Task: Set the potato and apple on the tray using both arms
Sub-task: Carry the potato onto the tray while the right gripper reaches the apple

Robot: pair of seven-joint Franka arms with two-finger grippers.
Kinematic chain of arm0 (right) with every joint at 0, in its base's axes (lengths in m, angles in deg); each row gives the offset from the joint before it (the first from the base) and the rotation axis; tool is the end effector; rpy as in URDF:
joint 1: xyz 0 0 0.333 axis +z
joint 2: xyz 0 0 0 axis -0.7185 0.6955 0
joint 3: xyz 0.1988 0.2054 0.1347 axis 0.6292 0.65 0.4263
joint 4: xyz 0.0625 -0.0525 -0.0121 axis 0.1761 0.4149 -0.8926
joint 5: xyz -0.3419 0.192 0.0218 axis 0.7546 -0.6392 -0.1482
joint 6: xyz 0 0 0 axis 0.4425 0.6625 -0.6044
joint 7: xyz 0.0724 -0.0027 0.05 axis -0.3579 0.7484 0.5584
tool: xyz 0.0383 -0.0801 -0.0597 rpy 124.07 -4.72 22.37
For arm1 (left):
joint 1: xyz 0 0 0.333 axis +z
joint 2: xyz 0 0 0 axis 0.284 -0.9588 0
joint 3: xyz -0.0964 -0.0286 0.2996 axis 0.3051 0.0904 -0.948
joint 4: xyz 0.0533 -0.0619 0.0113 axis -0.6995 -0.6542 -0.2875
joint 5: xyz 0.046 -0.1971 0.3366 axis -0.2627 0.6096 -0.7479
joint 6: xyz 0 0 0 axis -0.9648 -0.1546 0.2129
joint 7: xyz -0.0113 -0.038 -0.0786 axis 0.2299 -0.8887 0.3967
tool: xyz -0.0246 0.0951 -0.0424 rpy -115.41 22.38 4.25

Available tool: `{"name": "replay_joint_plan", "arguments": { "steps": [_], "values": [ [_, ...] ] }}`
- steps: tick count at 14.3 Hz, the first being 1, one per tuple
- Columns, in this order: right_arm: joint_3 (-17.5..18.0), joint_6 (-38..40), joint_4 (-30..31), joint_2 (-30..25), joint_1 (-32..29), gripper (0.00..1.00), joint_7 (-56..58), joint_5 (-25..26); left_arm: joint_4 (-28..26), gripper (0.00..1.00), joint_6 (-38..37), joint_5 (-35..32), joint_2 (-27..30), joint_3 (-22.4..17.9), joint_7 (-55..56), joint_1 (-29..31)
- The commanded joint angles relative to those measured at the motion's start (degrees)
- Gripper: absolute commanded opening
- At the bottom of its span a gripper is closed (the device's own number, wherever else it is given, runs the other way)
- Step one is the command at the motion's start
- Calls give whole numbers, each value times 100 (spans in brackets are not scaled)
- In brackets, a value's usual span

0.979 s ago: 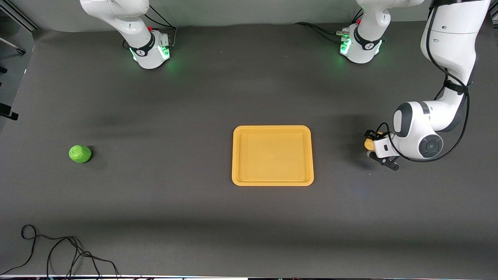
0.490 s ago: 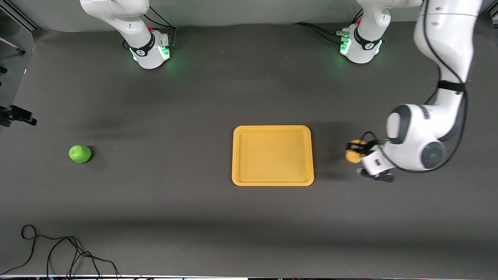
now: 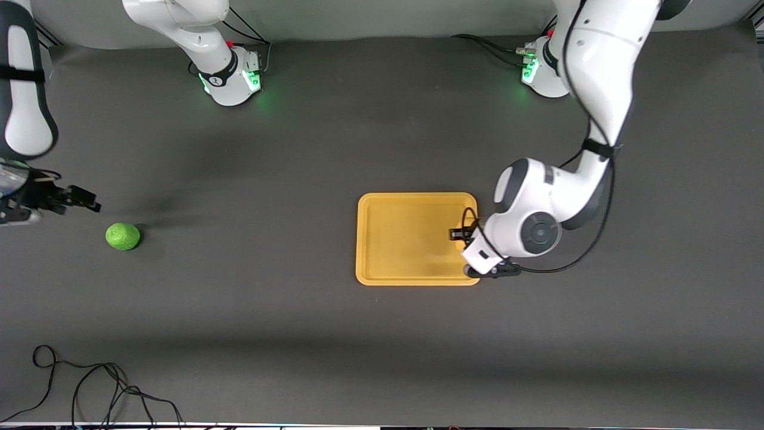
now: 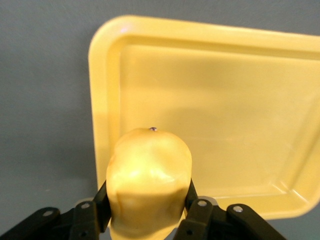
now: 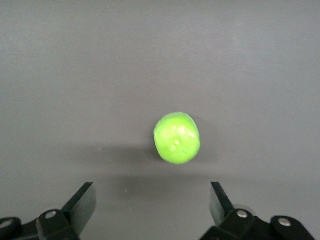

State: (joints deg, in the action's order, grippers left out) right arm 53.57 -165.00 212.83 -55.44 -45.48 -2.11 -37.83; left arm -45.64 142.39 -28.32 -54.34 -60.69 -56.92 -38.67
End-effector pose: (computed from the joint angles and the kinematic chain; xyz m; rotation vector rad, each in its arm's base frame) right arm 0.5021 -0.2437 0.3347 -3.0814 -0.0493 -0.0585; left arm 0.5972 -0.3042 0.2486 2.9354 0.1299 -0.4471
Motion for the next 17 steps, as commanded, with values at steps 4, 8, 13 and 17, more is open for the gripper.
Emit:
{"name": "replay_joint_plan", "arguments": {
  "steps": [4,8,13,17],
  "values": [
    [-5,-1035,-123,1158,16,100,1061,-1052,29,61,543,-24,-350,-94,535,-217],
    [21,-1317,-184,1624,16,100,1659,-1790,29,99,472,-436,-341,-102,798,-217],
    [39,-1335,-352,1933,16,100,1827,-1932,107,99,27,-620,-157,-155,887,-130],
    [39,-1265,-352,1942,25,40,1819,-1923,134,100,-687,-963,755,-357,738,221]
  ]
}}
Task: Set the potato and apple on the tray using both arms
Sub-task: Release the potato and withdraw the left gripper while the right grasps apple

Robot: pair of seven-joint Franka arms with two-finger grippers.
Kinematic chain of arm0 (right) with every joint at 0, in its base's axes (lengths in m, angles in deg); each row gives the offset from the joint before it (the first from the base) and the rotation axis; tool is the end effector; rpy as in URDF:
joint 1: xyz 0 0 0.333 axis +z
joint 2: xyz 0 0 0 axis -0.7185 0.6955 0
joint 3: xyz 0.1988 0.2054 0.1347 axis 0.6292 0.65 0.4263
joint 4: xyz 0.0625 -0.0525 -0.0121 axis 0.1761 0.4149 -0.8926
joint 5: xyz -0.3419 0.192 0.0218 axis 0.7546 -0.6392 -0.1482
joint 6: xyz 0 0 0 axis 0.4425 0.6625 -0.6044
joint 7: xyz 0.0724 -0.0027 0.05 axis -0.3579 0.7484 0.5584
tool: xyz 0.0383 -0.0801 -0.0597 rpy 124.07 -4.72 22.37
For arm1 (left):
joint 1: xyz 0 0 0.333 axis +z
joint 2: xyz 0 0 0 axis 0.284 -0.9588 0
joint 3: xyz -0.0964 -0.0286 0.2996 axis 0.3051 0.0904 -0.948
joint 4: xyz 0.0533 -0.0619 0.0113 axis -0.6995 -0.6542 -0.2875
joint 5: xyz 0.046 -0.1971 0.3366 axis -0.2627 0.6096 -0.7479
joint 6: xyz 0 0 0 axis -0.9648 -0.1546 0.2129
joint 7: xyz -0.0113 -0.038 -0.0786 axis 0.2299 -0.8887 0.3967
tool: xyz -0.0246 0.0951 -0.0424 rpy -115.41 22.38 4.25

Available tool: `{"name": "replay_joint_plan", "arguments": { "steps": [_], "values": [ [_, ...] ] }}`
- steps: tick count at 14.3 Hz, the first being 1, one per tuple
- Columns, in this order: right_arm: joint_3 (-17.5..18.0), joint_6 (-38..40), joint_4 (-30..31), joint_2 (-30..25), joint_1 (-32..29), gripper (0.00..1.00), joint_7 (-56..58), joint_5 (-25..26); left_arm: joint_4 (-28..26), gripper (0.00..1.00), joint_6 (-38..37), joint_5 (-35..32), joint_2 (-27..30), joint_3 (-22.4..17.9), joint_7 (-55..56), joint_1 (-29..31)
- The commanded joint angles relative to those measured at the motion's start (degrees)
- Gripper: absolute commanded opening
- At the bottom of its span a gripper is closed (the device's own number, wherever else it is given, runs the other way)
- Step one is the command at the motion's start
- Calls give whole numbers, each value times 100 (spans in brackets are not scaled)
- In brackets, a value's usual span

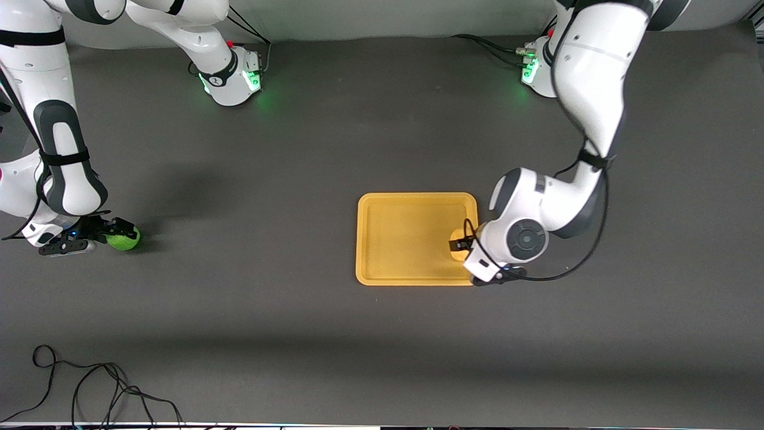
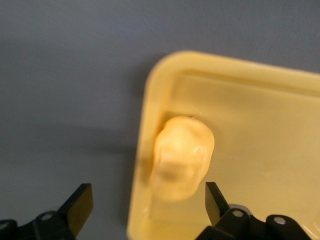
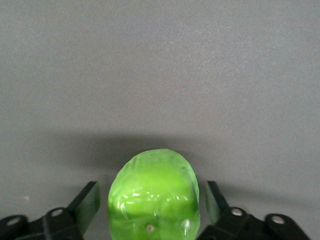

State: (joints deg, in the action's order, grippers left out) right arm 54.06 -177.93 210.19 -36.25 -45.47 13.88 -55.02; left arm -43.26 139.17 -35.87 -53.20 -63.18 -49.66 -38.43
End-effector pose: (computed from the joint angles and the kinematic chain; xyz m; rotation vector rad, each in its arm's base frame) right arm 0.5168 -0.2587 0.2006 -3.0883 -0.1331 -0.0714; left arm 0.6170 -0.2746 0.2735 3.0659 0.2733 -0.3787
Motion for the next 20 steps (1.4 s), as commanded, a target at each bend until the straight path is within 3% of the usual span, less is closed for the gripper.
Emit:
{"name": "replay_joint_plan", "arguments": {
  "steps": [1,4,7,9,12,14,20],
  "values": [
    [-19,63,-97,-73,42,39,193,-204,-104,100,-392,-331,861,-109,-129,346],
    [-133,1088,-534,-530,234,38,35,84,-104,100,-882,-446,1476,-109,-1312,925],
    [-274,2325,-1429,-969,314,37,-937,1304,-157,100,-1682,-455,2179,-118,-2797,1461],
    [-274,3546,-2290,-1084,445,37,-1457,1702,-314,100,-1737,-455,2662,-109,-3231,1814],
    [-292,4832,-3372,-1199,884,37,-2283,2054,-1041,100,-1265,-963,3400,-109,-3145,1806],
    [-292,5159,-3673,-1269,1410,37,-2924,2142,-1623,100,-807,-1000,3919,-118,-3083,1824],
    [-248,5187,-4183,-1147,3264,38,-5418,2064,-1651,100,-1113,-1123,4203,-127,-3127,1868]
  ]
}}
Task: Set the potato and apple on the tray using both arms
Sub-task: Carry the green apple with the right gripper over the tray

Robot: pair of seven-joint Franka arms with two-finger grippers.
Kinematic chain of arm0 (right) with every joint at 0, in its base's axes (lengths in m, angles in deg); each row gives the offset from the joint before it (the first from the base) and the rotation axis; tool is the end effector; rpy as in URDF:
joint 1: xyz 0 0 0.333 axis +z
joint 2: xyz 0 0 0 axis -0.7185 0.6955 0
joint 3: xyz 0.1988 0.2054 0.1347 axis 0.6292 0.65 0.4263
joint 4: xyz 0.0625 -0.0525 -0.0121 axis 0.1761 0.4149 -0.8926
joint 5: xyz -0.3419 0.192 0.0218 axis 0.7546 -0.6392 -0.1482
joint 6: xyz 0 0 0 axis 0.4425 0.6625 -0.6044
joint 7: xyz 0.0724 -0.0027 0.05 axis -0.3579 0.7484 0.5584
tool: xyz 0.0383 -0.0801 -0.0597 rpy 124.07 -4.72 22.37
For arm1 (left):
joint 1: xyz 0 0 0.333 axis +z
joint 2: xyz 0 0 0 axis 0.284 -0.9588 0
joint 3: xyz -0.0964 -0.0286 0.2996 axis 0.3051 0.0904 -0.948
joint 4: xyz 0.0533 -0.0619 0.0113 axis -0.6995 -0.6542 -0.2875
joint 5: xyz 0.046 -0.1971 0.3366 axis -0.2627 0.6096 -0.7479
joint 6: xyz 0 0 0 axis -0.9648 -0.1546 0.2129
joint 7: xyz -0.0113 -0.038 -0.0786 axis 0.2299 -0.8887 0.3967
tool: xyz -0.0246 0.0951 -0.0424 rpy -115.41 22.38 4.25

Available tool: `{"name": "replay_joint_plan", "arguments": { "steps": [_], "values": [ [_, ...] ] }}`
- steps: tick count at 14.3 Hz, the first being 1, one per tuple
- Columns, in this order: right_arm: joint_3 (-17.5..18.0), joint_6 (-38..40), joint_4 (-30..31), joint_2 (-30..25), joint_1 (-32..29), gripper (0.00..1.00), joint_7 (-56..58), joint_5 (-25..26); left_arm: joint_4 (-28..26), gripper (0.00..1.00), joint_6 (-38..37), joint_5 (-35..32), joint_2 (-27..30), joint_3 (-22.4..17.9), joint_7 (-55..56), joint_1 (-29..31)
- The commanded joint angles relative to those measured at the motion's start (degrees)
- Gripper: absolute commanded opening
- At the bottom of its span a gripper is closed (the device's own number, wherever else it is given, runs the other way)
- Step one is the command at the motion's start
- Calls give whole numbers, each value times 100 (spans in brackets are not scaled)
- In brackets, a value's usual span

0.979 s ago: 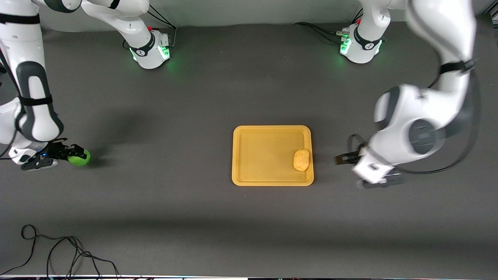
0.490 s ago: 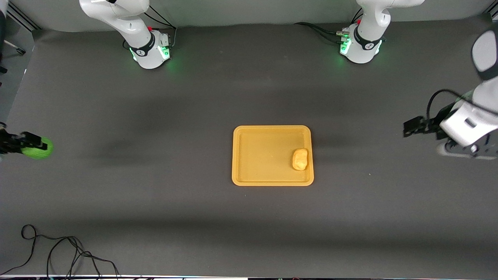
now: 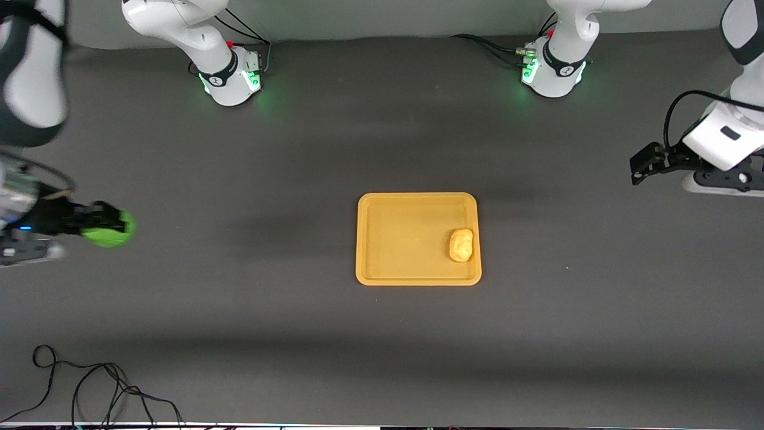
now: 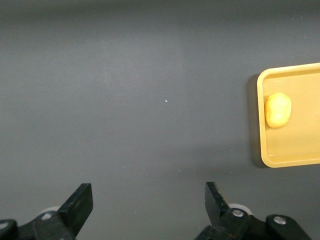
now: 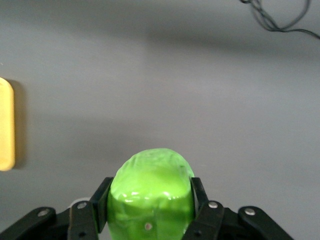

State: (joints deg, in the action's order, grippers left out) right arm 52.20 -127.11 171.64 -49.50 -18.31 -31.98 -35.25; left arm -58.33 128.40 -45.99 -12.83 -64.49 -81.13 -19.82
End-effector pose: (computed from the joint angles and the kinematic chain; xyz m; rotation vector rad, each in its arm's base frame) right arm 0.6283 0.0431 0.5548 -3.1162 -0.1308 0.0521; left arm 0.5355 -0.0299 0.5719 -3.1089 0.1625 -0.0809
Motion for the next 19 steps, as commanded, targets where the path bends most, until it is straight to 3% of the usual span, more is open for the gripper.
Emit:
{"name": "replay_joint_plan", "arguments": {
  "steps": [1,3,7,9,11,12,19],
  "values": [
    [-53,105,-442,266,856,38,-1238,60,-143,100,-37,-111,166,5,20,7],
    [-18,97,-696,616,1375,38,-2125,-273,-143,100,-10,-251,148,14,3,7],
    [-9,9,-1872,1810,2482,38,-4022,-670,-152,100,7,-296,113,14,-41,7],
    [314,-253,-2436,2426,2783,38,-4981,-749,-161,100,-19,-296,122,5,-50,7],
    [955,-911,-2464,2700,2819,38,-5852,-680,-152,100,-36,-296,122,14,-50,7],
    [1063,-1106,-2447,2866,2827,38,-5969,-627,-152,100,-37,-296,113,14,-50,-2],
    [1064,-2661,-2403,4343,3030,40,-6120,-318,-161,100,-45,-296,104,14,-50,7]
  ]
}}
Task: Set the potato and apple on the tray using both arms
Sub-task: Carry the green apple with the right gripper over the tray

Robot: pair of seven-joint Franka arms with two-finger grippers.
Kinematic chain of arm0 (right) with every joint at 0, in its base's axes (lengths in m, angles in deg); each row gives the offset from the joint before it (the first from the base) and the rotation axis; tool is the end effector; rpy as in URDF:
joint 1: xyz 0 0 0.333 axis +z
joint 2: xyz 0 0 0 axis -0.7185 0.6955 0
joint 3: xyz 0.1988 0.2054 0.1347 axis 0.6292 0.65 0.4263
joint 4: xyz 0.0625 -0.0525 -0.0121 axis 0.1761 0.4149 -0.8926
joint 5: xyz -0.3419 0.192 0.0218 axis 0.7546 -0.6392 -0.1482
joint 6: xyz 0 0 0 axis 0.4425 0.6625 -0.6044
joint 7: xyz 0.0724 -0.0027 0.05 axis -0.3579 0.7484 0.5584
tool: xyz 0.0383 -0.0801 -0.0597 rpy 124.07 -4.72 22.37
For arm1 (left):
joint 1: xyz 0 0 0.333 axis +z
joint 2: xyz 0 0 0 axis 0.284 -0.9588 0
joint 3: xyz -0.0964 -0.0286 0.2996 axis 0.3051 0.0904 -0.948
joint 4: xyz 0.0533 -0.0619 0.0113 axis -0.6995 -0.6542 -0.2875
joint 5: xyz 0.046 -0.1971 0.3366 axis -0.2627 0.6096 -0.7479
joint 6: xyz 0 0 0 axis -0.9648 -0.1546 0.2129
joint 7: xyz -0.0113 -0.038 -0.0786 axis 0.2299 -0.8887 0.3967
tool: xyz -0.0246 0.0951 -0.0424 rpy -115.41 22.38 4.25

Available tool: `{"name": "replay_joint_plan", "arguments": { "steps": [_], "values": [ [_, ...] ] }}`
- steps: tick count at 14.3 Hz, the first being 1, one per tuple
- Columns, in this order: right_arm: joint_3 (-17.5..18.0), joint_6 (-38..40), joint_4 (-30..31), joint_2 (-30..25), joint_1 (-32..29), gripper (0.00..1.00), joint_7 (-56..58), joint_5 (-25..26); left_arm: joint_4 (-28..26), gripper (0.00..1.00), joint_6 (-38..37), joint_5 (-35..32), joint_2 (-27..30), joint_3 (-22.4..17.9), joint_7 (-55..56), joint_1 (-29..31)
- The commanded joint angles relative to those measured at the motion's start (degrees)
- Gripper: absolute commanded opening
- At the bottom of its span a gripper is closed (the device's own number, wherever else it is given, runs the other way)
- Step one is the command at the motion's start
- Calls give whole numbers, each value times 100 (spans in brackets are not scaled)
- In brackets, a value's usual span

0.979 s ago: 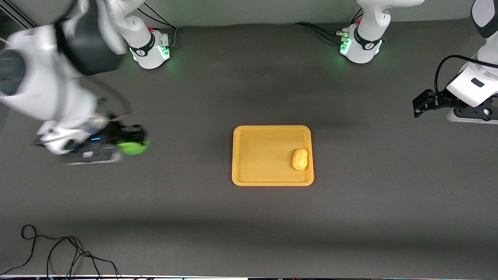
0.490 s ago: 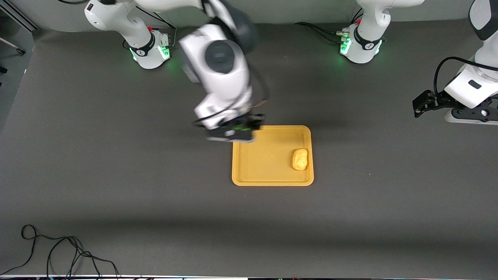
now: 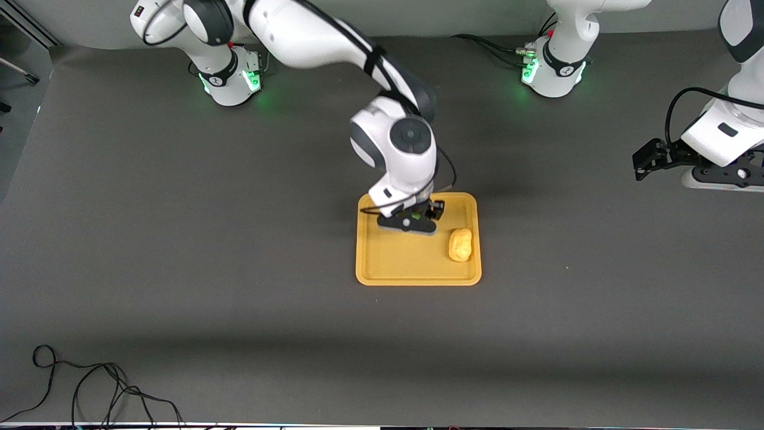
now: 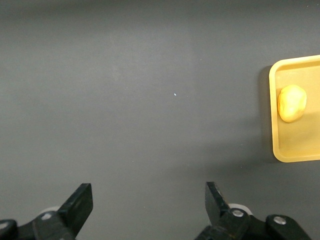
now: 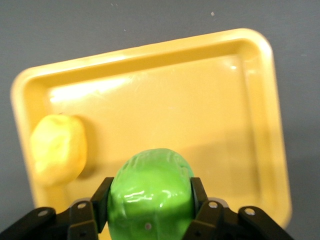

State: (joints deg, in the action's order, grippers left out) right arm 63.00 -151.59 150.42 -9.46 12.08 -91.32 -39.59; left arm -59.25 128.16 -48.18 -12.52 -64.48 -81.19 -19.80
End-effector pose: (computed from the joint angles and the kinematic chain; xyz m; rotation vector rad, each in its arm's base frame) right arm 0.5297 0.5751 0.2653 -3.1053 0.3054 -0.1291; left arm 0.5326 -0.0263 0.5667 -3.0711 0.1734 -0.0577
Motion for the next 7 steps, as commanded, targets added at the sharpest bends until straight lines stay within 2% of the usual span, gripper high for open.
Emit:
{"name": "replay_joint_plan", "arguments": {
  "steps": [1,7],
  "values": [
    [-17,-363,-272,444,-9,40,-186,125,-69,100,-21,-77,64,12,-44,5],
    [-17,-768,-246,700,-79,46,-195,116,-60,100,49,-77,11,12,-62,5]
  ]
}}
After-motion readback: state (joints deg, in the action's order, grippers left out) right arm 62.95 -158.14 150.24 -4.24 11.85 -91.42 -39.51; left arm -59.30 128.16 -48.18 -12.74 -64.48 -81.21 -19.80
